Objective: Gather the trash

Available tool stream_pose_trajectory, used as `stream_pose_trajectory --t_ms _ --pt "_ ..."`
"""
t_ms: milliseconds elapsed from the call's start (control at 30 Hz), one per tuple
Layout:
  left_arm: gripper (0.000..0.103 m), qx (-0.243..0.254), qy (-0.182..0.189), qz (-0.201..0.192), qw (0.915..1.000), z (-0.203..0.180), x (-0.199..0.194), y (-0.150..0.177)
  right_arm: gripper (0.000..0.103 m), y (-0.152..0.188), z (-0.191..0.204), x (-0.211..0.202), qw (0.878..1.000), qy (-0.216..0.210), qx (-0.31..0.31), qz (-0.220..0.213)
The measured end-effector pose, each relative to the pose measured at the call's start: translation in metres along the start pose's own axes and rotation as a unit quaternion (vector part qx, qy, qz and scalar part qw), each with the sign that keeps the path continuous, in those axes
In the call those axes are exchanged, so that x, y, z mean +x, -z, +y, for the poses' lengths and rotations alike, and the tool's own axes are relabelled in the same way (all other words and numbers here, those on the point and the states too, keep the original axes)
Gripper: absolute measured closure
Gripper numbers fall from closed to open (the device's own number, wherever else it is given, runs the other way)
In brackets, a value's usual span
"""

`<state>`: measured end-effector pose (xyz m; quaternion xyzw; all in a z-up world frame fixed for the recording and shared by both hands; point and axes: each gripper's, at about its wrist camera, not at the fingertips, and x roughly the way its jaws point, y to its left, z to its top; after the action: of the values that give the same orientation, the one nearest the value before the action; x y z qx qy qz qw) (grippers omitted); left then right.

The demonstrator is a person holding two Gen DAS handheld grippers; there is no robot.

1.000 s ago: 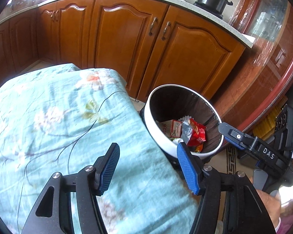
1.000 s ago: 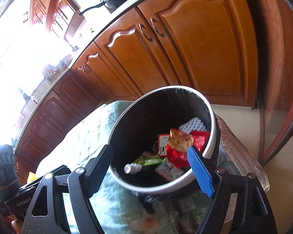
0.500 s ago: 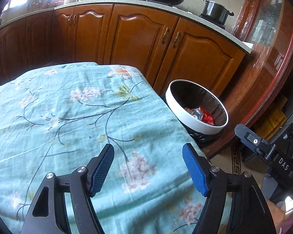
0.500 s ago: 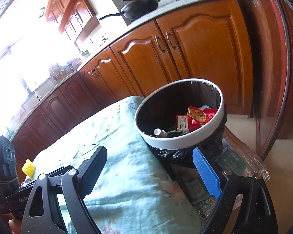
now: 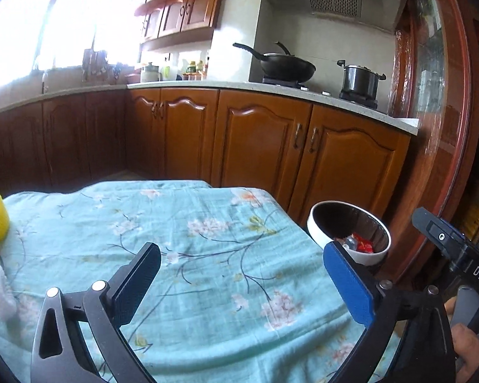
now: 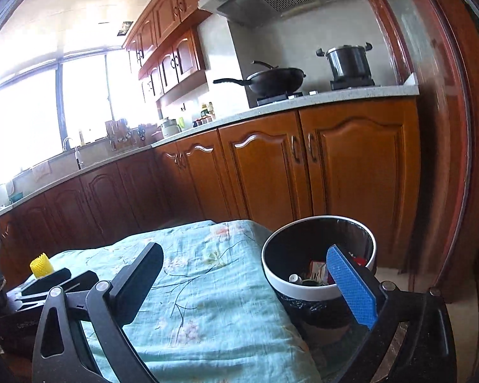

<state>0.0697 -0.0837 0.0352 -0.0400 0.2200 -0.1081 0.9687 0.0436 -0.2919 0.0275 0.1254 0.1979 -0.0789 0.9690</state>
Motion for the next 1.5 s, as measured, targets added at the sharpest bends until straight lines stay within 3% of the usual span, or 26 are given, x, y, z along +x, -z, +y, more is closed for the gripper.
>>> stream_pose_trajectory --t_ms 367,1500 --pt "0.001 0.025 -0.061 -0.017 0.9977 -0.009 -0.003 0.038 0.0 0.038 0.011 0.011 0.999 0.017 -0.029 0.005" --pt "0.001 0.03 -0.06 -0.018 0.9976 0.011 0.012 0.039 0.0 0.048 0.02 0.01 0.999 0.01 -0.048 -0.005"
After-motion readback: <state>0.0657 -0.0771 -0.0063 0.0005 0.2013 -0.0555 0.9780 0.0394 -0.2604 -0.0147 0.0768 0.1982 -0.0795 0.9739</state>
